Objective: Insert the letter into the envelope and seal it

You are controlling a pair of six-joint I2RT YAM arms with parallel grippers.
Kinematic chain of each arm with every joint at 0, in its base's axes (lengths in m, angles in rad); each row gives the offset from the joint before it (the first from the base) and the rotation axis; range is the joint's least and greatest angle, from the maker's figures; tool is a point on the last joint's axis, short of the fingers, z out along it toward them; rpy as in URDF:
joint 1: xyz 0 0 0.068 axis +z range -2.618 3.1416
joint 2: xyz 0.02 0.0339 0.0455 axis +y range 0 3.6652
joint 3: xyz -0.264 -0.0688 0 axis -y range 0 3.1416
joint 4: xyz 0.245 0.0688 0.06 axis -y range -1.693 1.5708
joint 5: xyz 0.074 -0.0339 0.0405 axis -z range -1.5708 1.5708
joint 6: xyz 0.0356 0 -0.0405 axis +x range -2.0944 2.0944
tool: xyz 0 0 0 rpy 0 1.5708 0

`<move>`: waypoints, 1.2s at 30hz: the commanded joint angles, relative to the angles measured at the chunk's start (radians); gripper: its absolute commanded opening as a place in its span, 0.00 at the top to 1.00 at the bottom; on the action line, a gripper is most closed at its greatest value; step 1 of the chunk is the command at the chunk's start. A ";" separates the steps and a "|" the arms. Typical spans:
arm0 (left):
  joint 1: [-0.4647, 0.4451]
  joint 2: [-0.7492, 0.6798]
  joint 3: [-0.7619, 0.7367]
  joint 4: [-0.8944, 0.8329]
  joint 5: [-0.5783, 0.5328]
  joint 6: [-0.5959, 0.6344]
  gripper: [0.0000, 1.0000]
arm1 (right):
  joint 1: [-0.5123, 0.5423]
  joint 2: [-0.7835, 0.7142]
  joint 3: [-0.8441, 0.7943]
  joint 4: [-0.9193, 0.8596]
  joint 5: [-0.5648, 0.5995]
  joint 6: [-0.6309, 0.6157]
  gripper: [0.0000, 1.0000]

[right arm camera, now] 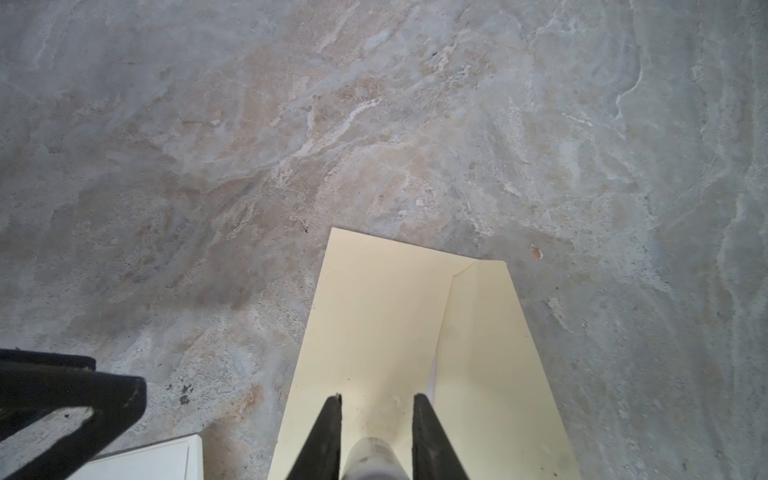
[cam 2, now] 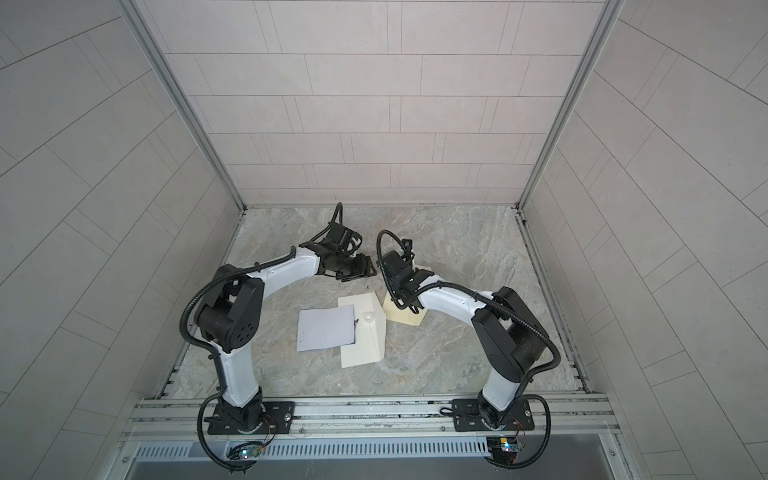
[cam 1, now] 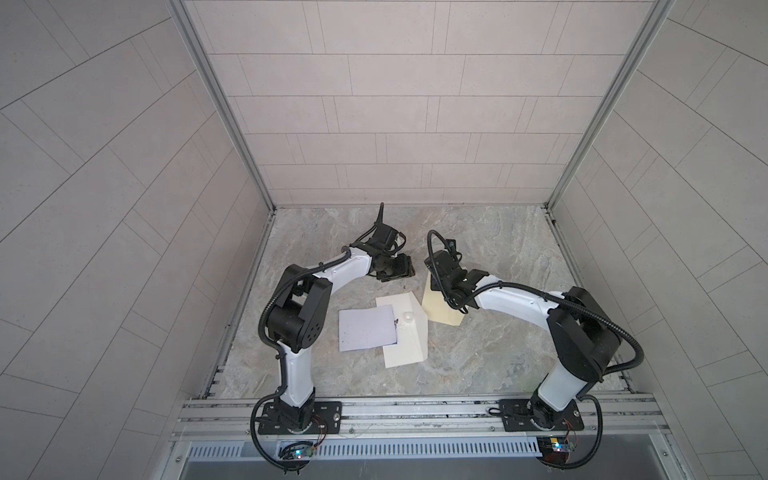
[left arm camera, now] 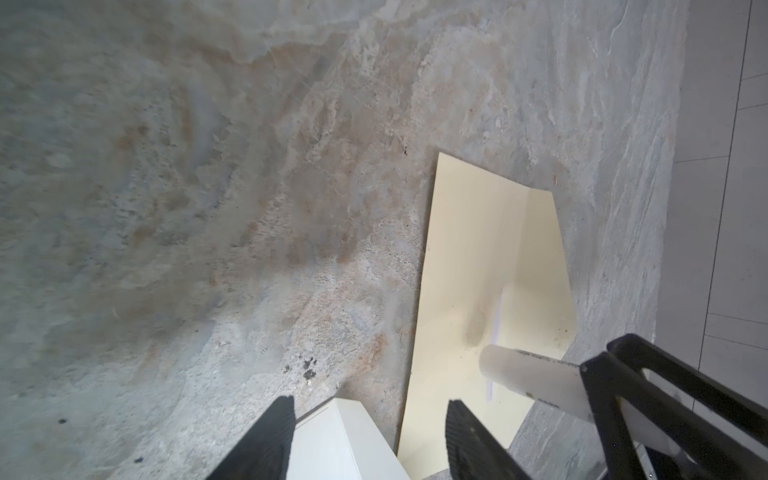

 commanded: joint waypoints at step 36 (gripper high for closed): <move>-0.096 0.272 0.299 -0.288 0.140 0.224 0.32 | -0.044 -0.039 -0.268 0.107 -0.198 -0.005 1.00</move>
